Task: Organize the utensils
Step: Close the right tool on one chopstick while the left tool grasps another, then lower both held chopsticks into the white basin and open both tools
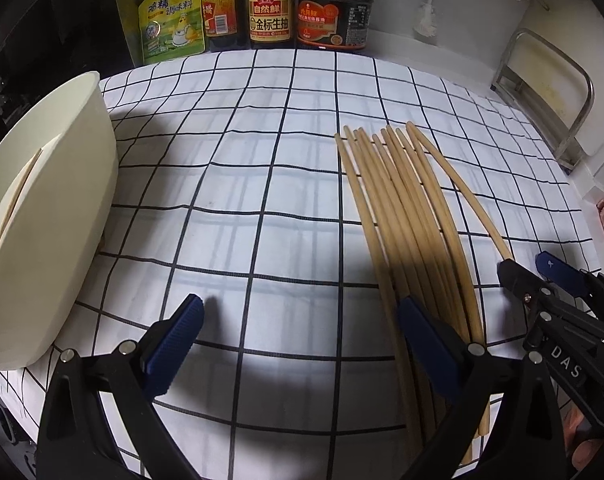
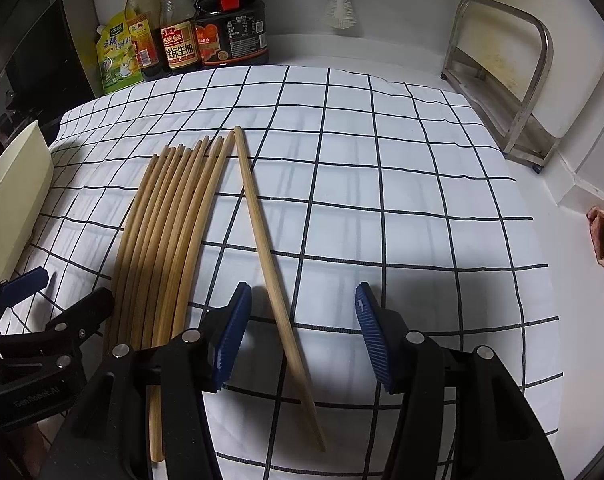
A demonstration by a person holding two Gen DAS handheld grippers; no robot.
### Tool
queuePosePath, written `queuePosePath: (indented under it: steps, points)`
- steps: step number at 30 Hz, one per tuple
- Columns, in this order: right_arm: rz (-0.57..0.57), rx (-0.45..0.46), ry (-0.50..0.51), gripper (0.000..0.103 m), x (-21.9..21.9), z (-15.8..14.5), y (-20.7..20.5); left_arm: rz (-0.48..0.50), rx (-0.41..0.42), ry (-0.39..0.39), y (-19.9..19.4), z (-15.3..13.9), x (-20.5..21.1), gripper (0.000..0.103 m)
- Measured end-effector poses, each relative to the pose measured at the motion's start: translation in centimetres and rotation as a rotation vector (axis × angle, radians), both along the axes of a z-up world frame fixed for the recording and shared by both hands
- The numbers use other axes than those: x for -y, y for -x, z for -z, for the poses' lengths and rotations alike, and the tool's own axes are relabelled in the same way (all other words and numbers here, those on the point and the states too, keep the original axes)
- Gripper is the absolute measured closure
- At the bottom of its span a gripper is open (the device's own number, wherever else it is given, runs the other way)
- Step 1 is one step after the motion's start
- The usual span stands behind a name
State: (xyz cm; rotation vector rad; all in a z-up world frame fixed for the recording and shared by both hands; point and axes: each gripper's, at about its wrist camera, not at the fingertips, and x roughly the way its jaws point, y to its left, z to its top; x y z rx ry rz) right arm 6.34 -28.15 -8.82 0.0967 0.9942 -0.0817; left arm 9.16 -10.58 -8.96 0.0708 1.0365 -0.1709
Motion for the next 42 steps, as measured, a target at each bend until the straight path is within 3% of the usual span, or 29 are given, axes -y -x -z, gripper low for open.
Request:
queuePosePath:
  steps: [10, 13, 20, 22, 24, 27, 35, 42]
  points:
    - [-0.008, 0.003, 0.001, 0.051, 0.1, 0.1, -0.2, -0.005, 0.003, -0.024, -0.5, 0.1, -0.7, 0.007]
    - [-0.028, 0.008, 0.01, 0.051, -0.4, 0.1, -0.7, -0.005, 0.019, -0.023, -0.5, -0.1, -0.7, 0.017]
    - [-0.078, 0.024, 0.017, 0.072, -1.5, 0.0, -0.6, 0.026, 0.036, -0.014, 0.0, -0.6, 0.0, 0.048]
    - [-0.093, 0.024, 0.019, 0.08, -1.9, 0.0, -0.5, 0.026, 0.04, -0.01, 0.1, -0.7, 0.0, 0.061]
    - [-0.102, 0.026, 0.024, 0.096, -2.3, 0.0, -0.5, 0.028, 0.04, -0.002, 0.1, -0.8, -0.2, 0.081]
    - [-0.1, 0.029, 0.033, 0.097, -2.5, 0.0, -0.3, 0.04, 0.032, 0.011, 0.1, -0.9, -0.3, 0.095]
    - [-0.067, 0.06, -0.06, 0.097, -1.3, -0.9, 0.7, 0.066, 0.001, 0.063, 0.8, -1.4, -1.1, 0.096]
    - [-0.032, 0.108, -0.115, 0.097, -2.1, -3.8, 2.7, 0.088, 0.039, 0.116, 2.0, -4.6, -2.5, 0.096]
